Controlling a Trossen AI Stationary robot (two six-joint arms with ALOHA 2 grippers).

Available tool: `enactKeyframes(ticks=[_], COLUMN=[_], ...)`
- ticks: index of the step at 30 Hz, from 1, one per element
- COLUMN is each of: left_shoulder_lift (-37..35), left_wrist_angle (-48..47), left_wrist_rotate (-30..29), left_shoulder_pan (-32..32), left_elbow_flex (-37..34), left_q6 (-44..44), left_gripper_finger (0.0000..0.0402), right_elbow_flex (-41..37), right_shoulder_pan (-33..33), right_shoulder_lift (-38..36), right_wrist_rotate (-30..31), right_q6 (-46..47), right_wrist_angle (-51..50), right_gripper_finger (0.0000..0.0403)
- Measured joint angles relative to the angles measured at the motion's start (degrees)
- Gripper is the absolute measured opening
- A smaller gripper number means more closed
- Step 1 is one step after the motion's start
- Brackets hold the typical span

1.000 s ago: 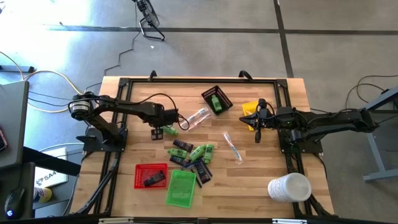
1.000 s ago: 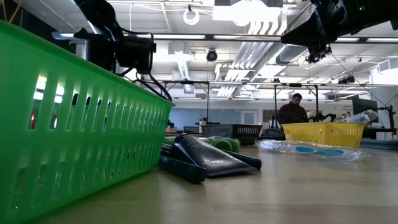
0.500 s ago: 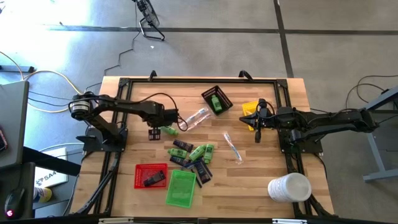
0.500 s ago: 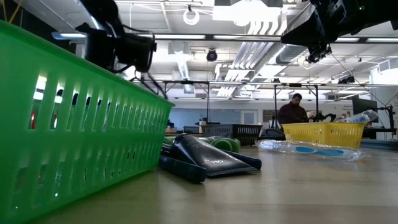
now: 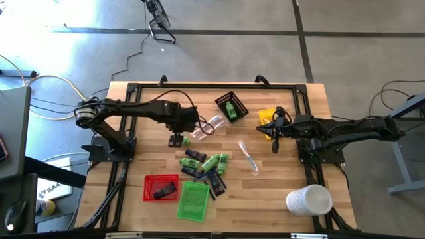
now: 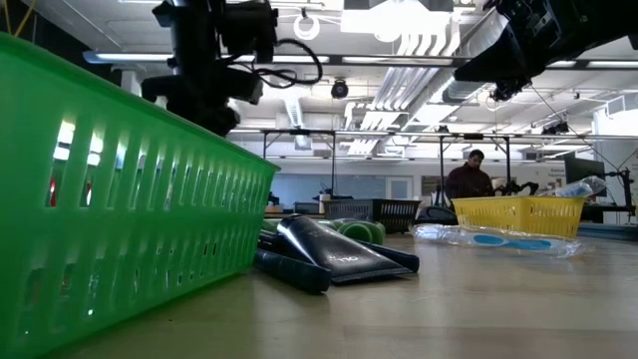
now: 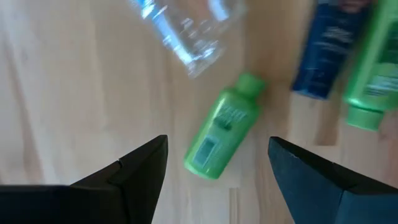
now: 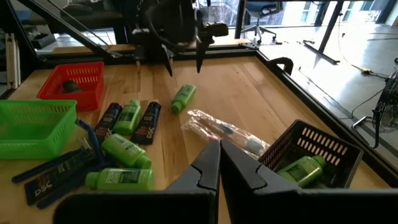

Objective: Pick & Place Travel size toiletries
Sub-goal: Put the shampoo into the black bin

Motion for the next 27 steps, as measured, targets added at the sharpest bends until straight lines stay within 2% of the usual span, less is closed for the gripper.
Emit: enactKeyframes(ticks=[5, 27], left_shoulder_lift=[1.15, 9.18], left_wrist_angle=[0.13, 1.4], left_wrist_rotate=[0.4, -0.11], left_shoulder_pan=[-0.37, -0.22], left_elbow_flex=[-0.02, -3.04], left_q6=[4.49, 7.46], left_gripper_finger=[0.0271, 0.0271], right_elbow_flex=[0.0, 0.0], right_shoulder_pan=[-0.02, -0.02], right_shoulder_lift=[0.01, -0.01], right_wrist_rotate=[-0.01, -0.01], right_q6=[0.02, 0.02], right_wrist_angle=[-0.18, 0.23], right_gripper_finger=[0.0004, 0.0004])
